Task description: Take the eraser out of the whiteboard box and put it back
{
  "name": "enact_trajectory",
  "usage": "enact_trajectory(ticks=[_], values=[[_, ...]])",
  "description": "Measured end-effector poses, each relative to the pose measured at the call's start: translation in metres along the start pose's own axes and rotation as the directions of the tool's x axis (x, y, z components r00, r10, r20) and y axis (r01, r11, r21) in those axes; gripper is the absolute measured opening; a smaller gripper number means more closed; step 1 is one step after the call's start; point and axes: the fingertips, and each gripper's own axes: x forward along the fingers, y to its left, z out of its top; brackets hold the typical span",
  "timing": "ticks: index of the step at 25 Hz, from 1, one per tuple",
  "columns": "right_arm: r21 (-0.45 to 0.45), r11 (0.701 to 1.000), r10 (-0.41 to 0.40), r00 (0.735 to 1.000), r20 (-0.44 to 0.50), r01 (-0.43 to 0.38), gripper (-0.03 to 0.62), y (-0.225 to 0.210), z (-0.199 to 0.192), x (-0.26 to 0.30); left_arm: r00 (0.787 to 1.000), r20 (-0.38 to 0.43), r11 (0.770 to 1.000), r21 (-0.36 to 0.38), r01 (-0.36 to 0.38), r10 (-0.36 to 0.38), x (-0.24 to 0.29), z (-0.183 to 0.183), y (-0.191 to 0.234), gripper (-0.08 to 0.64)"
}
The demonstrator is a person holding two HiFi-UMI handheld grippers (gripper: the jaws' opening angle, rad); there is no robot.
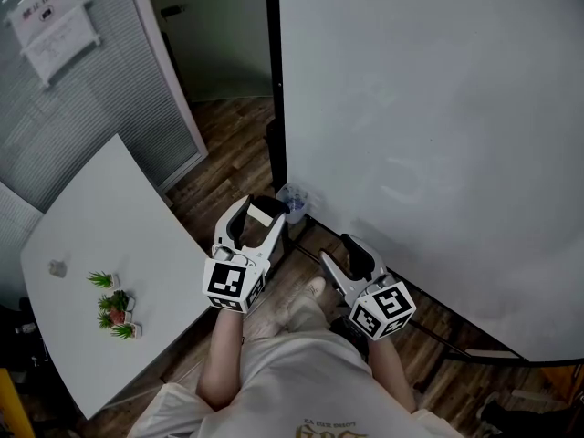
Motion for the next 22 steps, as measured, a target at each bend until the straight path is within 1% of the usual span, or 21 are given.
enact_trajectory(ticks=[22], values=[[0.014,1.0,-0.014,1.0,-0.019,0.015,0.23,-0.012,-0.004,0.006,0.999,-0.006,0.999,-0.016,0.034,-0.034,0.023,-0.004,-0.003,0.264]])
